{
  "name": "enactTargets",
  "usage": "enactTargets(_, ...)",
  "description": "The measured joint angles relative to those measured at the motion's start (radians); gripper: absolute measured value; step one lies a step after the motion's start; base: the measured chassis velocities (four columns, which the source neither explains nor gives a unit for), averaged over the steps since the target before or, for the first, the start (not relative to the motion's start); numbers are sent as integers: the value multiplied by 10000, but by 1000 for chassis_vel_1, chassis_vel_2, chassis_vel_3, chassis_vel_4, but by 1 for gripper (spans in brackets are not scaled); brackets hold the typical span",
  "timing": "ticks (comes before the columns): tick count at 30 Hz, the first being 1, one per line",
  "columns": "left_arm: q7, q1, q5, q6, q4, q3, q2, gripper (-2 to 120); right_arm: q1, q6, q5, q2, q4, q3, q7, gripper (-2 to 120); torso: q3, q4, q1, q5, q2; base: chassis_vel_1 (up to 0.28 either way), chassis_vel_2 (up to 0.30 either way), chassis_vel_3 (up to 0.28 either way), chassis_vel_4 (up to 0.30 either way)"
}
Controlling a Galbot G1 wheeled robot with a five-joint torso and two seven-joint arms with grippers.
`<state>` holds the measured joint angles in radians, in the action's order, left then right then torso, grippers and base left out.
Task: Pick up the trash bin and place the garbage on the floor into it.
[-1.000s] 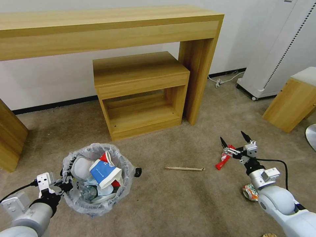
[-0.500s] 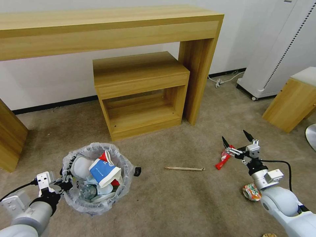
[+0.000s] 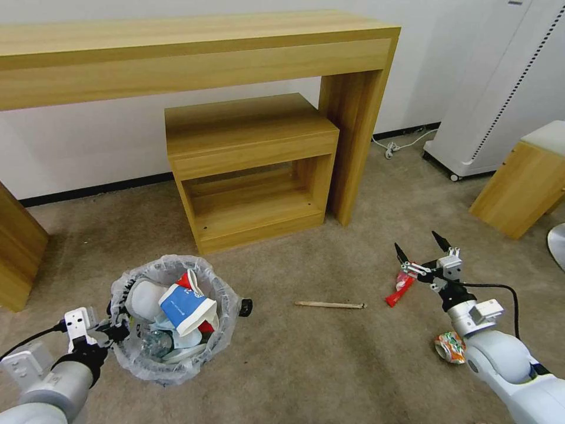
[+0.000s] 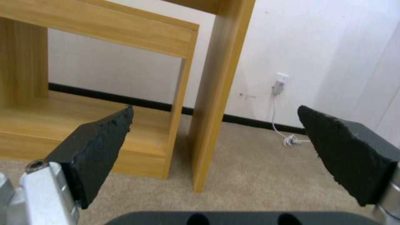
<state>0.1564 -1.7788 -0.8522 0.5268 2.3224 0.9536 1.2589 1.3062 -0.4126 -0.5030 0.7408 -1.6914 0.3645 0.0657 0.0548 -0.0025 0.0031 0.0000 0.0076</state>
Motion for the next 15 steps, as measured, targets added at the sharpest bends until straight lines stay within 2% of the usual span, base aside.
enactTargets(9,4,19,12,-10,-3,12,55,1,-277,-277,18,-136,225,-381,-342,100,0,-1,2,1,0,-41,39,52,-41)
enactTargets(10,4,34,12,-12,-22,17,67,1,-451,-491,-149,-260,399,-596,-860,100,0,-1,1,0,0,0,0,0,0)
enactTargets(11,4,34,12,-12,-22,17,67,1,-451,-491,-149,-260,399,-596,-860,100,0,-1,1,0,0,0,0,0,0)
enactTargets(15,8,55,14,-17,-65,37,124,1,-1120,-1095,-362,-530,1194,-1156,-2003,100,-1,0,1,2,0,0,0,0,0)
